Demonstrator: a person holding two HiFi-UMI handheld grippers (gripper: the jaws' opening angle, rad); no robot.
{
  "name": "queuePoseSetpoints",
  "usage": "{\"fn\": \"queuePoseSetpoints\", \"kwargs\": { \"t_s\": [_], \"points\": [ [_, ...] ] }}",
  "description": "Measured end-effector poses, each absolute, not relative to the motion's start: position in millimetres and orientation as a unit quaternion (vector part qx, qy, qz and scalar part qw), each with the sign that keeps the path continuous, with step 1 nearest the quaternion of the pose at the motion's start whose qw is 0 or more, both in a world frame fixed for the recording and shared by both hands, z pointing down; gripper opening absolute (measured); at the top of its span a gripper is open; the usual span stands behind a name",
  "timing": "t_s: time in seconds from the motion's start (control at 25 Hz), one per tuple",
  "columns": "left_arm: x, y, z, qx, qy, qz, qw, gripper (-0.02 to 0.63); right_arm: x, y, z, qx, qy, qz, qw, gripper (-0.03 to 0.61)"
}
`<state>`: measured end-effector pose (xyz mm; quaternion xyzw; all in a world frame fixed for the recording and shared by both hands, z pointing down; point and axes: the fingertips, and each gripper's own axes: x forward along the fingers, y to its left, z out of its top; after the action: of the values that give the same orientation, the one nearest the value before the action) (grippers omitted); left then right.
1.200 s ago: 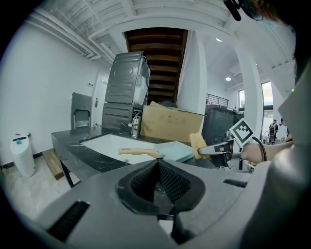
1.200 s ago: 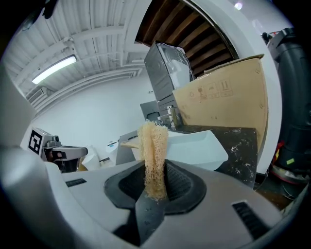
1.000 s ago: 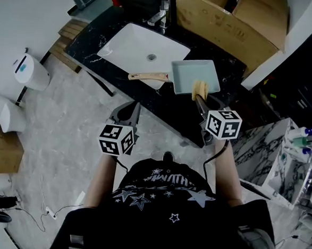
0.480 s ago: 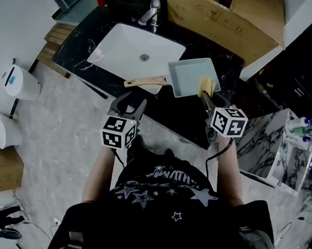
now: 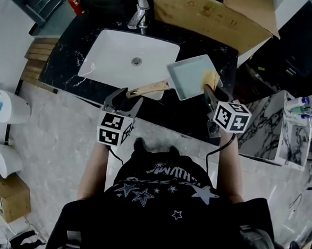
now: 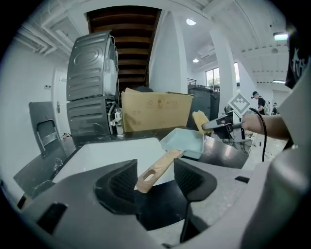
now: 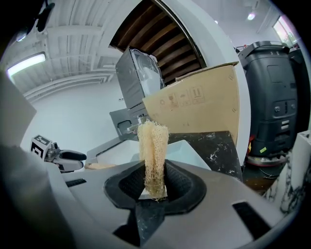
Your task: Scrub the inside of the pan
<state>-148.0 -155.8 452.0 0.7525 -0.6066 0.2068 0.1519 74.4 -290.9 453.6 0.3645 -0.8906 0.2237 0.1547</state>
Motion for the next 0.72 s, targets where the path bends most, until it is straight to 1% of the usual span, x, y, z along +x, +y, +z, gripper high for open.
{"fn": "queuePoseSetpoints", "kwargs": {
  "t_s": [0.16,0.28,0.6,0.72],
  "points": [
    [-152.0,-158.9,463.1,0.783,-0.557,0.227,0.158,0.247,69.6,-287.9,458.6,0.387,-0.879,0.231,0.158,0.091],
    [-152.8,-165.9,470.0,0.799,-0.530,0.238,0.155,0.261,64.7,-285.7,459.0,0.401,-0.871,0.235,0.156,0.091],
    [-145.8,-176.0,484.8,0.836,-0.461,0.260,0.146,0.261,68.9,-279.9,459.7,0.444,-0.849,0.235,0.163,0.091],
    [-145.7,-179.1,488.1,0.844,-0.444,0.261,0.147,0.252,69.3,-277.2,458.5,0.456,-0.842,0.237,0.163,0.091]
  ]
}}
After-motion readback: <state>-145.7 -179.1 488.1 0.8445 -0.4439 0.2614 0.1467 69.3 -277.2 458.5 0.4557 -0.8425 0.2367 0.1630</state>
